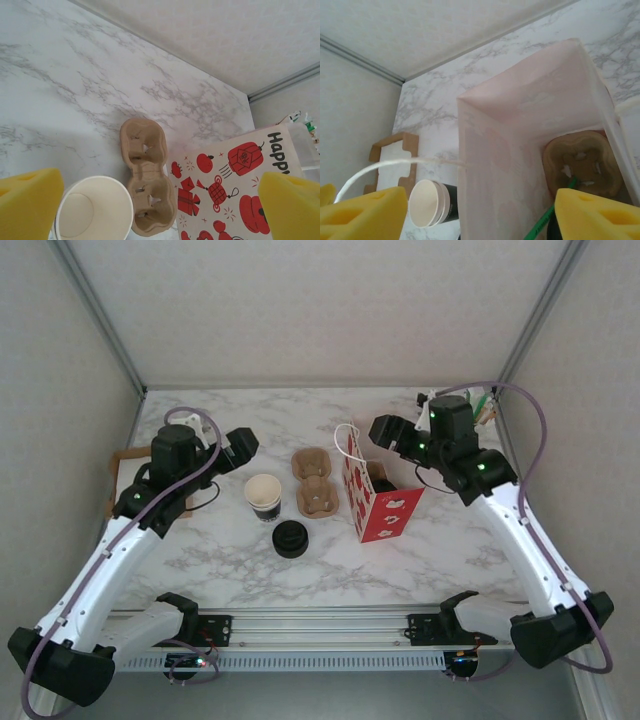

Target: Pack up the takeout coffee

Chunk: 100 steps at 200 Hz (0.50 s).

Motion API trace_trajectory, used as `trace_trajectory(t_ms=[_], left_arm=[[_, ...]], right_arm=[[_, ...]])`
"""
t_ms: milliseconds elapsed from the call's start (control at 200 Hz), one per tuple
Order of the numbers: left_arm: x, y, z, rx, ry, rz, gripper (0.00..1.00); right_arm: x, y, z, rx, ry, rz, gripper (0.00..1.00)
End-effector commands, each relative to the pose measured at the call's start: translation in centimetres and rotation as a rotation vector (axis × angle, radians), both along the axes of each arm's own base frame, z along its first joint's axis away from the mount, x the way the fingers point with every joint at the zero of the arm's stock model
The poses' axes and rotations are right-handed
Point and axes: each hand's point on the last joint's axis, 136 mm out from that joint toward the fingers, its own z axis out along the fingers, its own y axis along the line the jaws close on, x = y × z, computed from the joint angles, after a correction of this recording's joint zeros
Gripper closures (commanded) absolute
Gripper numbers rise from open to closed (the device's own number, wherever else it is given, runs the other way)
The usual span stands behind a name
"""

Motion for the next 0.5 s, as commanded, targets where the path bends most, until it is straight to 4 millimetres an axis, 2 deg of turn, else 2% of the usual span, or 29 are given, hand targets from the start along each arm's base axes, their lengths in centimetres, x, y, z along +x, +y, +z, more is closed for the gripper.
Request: trace_trajectory(t_ms=[0,145,260,496], left_arm=[[-0.6,1.1,1.8,0.006,-0.018,0.040,0.00],[-1.4,2.1,2.5,0.021,-0.018,0.081,0.00],[-2.2,2.8,2.9,0.021,-0.019,0.105,0.00],[-3.4,4.2,3.2,0.023,-0.002,0.172,0.00]], right_arm=[[-2.2,-0.4,2.3,0.009,-0.049,0.038,0.14],[-4.9,-0.5,2.4,0.021,-0.063,0.087,0.01],[-7.3,-1.4,2.1,0.009,-0.068,0.110,0.01],[-12.1,-4.4,1.6,-0.060,-0.099,0.117,0.01]])
